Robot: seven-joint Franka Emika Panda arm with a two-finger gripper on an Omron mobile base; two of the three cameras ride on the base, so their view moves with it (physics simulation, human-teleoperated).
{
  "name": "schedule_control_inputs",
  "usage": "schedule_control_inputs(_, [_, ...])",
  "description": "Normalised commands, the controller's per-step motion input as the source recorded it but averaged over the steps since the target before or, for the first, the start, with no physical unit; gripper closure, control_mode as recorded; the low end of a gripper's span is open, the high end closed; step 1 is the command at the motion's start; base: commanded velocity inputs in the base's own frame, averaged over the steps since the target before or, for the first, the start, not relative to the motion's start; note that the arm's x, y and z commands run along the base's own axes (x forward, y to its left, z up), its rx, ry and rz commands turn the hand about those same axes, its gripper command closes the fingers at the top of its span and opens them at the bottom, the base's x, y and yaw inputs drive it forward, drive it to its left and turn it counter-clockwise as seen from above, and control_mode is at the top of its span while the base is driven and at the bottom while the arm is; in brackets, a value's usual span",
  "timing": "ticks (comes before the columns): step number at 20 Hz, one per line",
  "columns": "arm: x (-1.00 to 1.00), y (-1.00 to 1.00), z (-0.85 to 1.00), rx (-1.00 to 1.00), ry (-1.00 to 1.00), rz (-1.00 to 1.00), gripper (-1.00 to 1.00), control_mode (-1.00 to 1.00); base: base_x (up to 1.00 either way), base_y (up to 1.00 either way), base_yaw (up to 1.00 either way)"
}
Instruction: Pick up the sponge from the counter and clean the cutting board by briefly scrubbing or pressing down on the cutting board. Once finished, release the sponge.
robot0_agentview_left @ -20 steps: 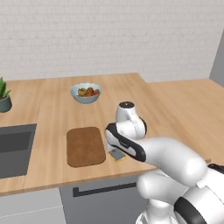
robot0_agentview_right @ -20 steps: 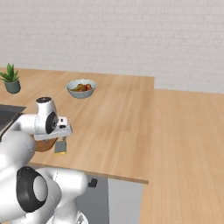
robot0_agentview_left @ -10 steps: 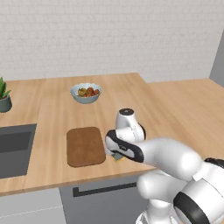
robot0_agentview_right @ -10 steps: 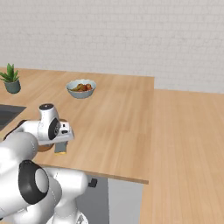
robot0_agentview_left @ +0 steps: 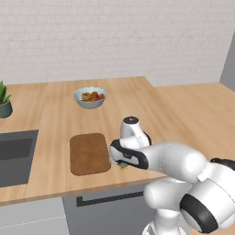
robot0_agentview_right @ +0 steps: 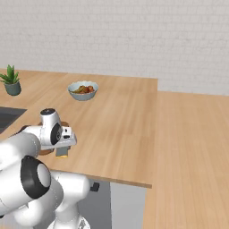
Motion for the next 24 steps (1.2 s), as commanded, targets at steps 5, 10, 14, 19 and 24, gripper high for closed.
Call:
schedule_control_inputs(5, [0.07, 0.00, -0.03, -0.01, 0.00, -0.05, -1.00, -1.00, 0.00, 0.00, 0.00])
schedule_control_inputs(10, [0.04, 0.01, -0.08, 0.00, 0.00, -0.05, -1.00, -1.00, 0.00, 0.00, 0.00])
schedule_control_inputs(14, [0.00, 0.02, -0.07, 0.00, -0.01, -0.03, -1.00, -1.00, 0.00, 0.00, 0.00])
schedule_control_inputs(19, [0.00, 0.00, -0.13, 0.00, 0.00, 0.00, -1.00, -1.00, 0.00, 0.00, 0.00])
schedule_control_inputs(24, [0.00, 0.00, -0.26, 0.00, -0.03, 0.00, -1.00, -1.00, 0.00, 0.00, 0.00])
